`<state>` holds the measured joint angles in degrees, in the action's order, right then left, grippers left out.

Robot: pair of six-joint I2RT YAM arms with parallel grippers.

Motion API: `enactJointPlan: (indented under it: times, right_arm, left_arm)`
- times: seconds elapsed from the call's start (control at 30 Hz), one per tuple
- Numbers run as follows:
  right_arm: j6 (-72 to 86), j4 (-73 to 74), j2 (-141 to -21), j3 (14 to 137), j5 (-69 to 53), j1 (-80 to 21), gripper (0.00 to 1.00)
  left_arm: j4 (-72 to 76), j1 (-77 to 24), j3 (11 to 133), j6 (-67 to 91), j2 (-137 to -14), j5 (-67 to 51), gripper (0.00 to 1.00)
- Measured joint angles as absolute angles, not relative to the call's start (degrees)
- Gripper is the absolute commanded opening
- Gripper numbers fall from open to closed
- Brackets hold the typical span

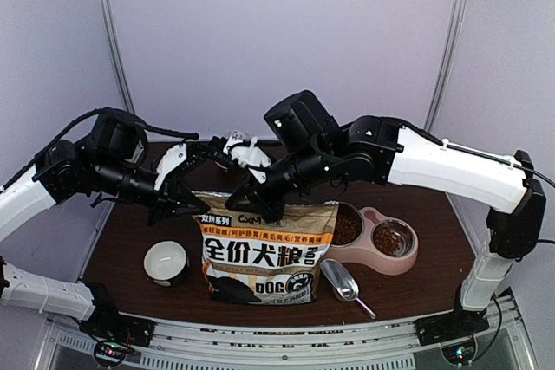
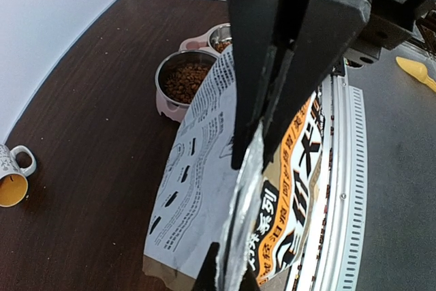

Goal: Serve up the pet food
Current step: Press the seal on the pet food bag.

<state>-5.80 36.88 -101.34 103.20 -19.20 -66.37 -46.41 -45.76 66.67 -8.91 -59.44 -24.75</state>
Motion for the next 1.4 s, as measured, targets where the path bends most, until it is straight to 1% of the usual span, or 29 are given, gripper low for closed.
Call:
enactJointPlan:
  times: [0.2,0.43,0.47,0.57,0.6,0.83,0.87,0.97,1.0,1.07,1.13,1.4]
  right_arm:
    - [-4.49,36.18,-100.31,101.86,-18.90,-66.81,0.00]
    - [-1.08,33.43,-95.59,95.72,-17.47,-68.58,0.00]
    - [-0.49,32.91,-94.61,94.45,-17.08,-68.64,0.00]
    - [1.30,31.07,-91.79,90.72,-16.05,-68.90,0.00]
    - [1.96,30.98,-90.87,89.58,-15.55,-68.93,0.00]
    - [3.92,31.70,-89.12,88.14,-13.39,-68.73,0.00]
    - [4.08,31.73,-89.12,88.14,-13.37,-68.71,0.00]
    - [4.25,31.75,-89.12,88.14,-13.34,-68.71,0.00]
    - [4.27,31.79,-89.14,88.16,-13.34,-68.71,0.03]
    - [4.27,31.99,-89.30,88.44,-13.37,-68.69,0.14]
    - [4.45,32.36,-89.71,89.14,-13.39,-68.62,0.20]
    - [3.53,31.53,-93.54,95.42,-13.52,-68.60,0.29]
  left_arm:
    - [-45.52,-45.69,66.02,-8.36,-59.09,-26.22,0.00]
    - [-45.45,-46.00,66.67,-7.70,-60.77,-31.81,0.00]
    - [-45.10,-46.30,66.89,-7.64,-61.34,-32.64,0.02]
    - [-43.55,-47.07,66.89,-7.55,-62.43,-34.13,0.17]
    - [-42.87,-47.11,66.89,-7.49,-62.67,-34.63,0.17]
    - [-39.66,-46.44,66.57,-6.90,-62.04,-36.01,0.15]
    - [-39.22,-46.41,66.22,-6.83,-61.93,-35.99,0.13]
    - [-38.24,-46.35,65.12,-6.48,-61.67,-36.07,0.00]
    - [-37.67,-46.30,64.93,-6.35,-61.63,-35.99,0.00]
    - [-37.28,-46.06,64.73,-6.24,-61.65,-36.05,0.00]
    - [-37.26,-46.00,64.66,-6.22,-61.63,-36.03,0.00]
    - [-36.86,-45.84,64.29,-6.22,-61.39,-36.03,0.00]
